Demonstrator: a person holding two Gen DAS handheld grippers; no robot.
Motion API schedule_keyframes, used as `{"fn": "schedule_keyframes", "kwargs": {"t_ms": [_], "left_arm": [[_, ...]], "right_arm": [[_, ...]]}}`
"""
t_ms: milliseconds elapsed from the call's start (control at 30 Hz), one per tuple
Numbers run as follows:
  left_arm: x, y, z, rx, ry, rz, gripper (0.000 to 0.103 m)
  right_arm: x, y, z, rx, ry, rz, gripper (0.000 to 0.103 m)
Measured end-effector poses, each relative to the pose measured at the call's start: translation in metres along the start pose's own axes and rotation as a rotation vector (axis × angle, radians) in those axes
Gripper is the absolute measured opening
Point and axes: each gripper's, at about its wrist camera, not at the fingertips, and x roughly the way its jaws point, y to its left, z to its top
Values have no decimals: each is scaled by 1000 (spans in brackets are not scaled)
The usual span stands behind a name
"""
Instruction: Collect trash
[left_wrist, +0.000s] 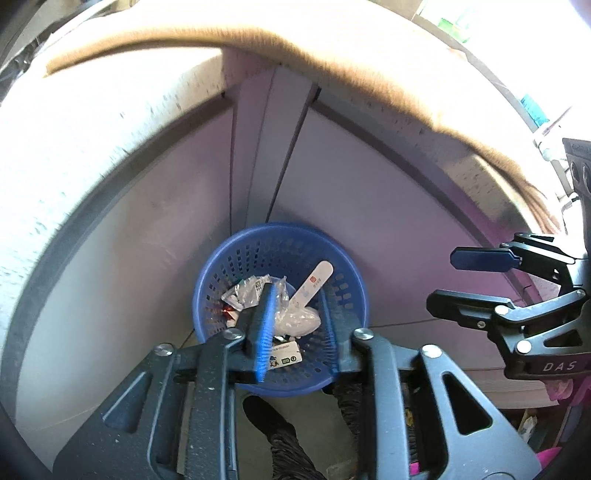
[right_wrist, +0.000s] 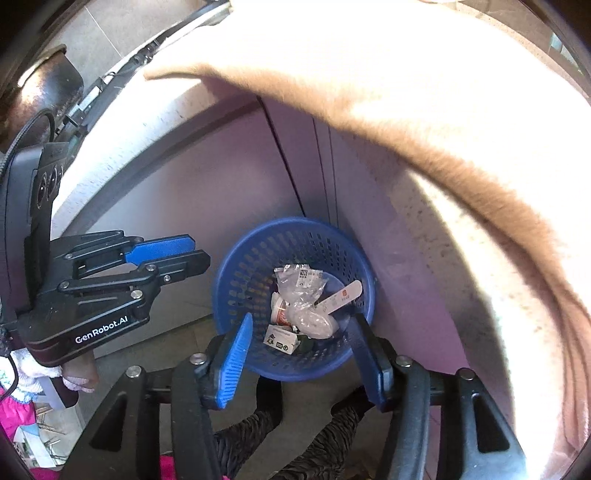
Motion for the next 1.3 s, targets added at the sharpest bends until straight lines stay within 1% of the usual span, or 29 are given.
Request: {"fn": "schedule_keyframes", "kwargs": {"t_ms": [33, 200, 267, 333, 500, 533, 667, 800, 867, 1033, 1100, 1167, 1233, 1300], "left_arm": [[-4, 0, 1, 1, -8, 0, 32], [-26, 2, 5, 10, -49, 3, 33], [-34, 3, 6, 14, -64, 7, 39], [-44, 3, 7, 17, -86, 12, 50], [-70, 0, 12, 16, -138, 24, 63], [-76, 0, 14, 15, -148, 27, 64], [-95, -2, 18, 11, -185, 43, 65], [-116, -5, 24, -14, -238, 42, 74], [-129, -8, 28, -10, -270, 43, 75], [-158, -24, 45, 16, -337, 61, 85], [-169, -31, 52, 23, -365, 62, 86], [-176, -38, 59, 29, -381, 63, 89], [-182, -46, 66, 33, -397, 78, 95], [-187, -53, 70, 31, -410, 92, 100]], "right_arm": [[-4, 1, 1, 1, -6, 3, 61], [-22, 2, 0, 0, -38, 18, 67], [-30, 3, 1, -1, -53, 23, 70], [-39, 6, 2, -2, -69, 27, 74], [-58, 11, 5, -2, -113, 33, 82], [-63, 11, 6, 0, -122, 35, 83], [-82, 11, 7, 9, -154, 50, 84], [-105, 8, 7, 20, -212, 48, 87], [-117, 6, 8, 33, -244, 52, 88], [-150, -5, 14, 79, -337, 64, 92], [-164, -10, 17, 95, -375, 67, 93], [-177, -13, 20, 103, -410, 64, 96], [-190, -17, 22, 108, -446, 59, 101], [-201, -19, 23, 111, -483, 52, 103]]}}
